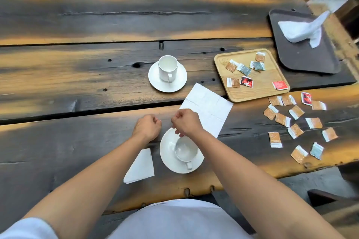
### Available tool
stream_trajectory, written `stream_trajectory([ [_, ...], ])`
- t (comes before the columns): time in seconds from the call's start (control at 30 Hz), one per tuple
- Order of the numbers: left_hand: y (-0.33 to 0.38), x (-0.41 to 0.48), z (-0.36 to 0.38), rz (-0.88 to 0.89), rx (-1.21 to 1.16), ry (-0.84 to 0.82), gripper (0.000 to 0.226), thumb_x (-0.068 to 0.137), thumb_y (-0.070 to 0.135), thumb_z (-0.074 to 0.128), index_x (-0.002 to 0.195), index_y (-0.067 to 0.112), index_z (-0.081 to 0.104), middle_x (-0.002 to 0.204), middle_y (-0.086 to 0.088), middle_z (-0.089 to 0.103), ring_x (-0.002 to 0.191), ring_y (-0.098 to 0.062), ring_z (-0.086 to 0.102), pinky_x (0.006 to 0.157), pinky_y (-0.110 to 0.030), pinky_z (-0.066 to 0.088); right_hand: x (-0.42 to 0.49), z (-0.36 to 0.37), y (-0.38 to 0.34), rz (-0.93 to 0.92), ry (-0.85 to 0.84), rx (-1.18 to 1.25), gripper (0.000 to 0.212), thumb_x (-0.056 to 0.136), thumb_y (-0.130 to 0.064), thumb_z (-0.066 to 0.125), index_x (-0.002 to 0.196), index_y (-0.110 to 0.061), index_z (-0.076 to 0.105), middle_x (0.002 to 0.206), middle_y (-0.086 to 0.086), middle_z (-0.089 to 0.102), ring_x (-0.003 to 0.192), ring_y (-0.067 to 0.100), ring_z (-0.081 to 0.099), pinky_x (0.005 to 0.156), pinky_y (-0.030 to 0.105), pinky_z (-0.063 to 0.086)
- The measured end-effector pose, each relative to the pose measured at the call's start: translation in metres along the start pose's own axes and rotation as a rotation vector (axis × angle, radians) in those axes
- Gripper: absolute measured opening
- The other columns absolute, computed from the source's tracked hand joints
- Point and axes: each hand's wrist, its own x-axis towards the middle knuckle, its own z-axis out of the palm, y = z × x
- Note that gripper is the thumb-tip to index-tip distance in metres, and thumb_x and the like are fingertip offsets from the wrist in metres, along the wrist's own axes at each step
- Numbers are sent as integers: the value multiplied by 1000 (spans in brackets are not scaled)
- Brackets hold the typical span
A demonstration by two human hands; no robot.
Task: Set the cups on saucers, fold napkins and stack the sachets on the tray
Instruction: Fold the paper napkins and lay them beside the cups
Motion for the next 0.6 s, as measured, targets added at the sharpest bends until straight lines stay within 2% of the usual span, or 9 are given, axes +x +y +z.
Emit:
stream_trajectory([
  [0.17, 53, 19, 21, 38, 31, -27, 15, 82, 24, 50, 74, 18, 62, 74, -4, 72, 83, -26, 67, 80, -34, 54, 27, -60, 34, 64, 35, -50, 11, 80, -16, 54, 80, -9, 63, 77, 12, 73, 65, 28, 72, 59, 40, 62],
  [0.23, 71, 27, 32, 27, 45, -41, 11, 81, 25, 52, 75, 21, 61, 71, 2, 71, 81, -21, 65, 72, -29, 49, 41, -82, 53, 105, 55, -69, 10, 80, -17, 55, 81, -10, 62, 79, 11, 72, 66, 29, 72, 63, 43, 62],
  [0.3, 88, 35, 43, 17, 60, -46, 9, 80, 25, 53, 77, 24, 61, 71, 6, 70, 79, -18, 63, 68, -27, 43, 55, -101, 73, 151, 71, -93, 10, 80, -17, 55, 84, -11, 61, 87, 12, 71, 76, 30, 72, 71, 44, 61],
  [0.4, 107, 45, 59, -15, 68, -50, 11, 79, 22, 51, 81, 27, 61, 78, 4, 71, 76, -17, 67, 72, -28, 50, 71, -120, 106, 192, 54, -193, 17, 81, -19, 56, 97, -12, 59, 107, 13, 65, 99, 31, 62, 82, 36, 54],
  [0.5, 117, 51, 76, -26, 81, -51, 13, 81, 19, 50, 85, 27, 60, 88, 1, 70, 83, -24, 67, 80, -35, 55, 82, -127, 133, 195, -7, -283, 24, 83, -19, 56, 105, -11, 57, 112, 13, 62, 104, 31, 58, 80, 35, 51],
  [0.6, 122, 56, 91, -45, 88, -28, 16, 84, 17, 50, 92, 23, 62, 93, -1, 69, 89, -25, 65, 80, -38, 55, 94, -130, 147, 214, 5, -277, 30, 85, -20, 56, 113, -10, 52, 115, 13, 60, 107, 30, 55, 78, 35, 48],
])
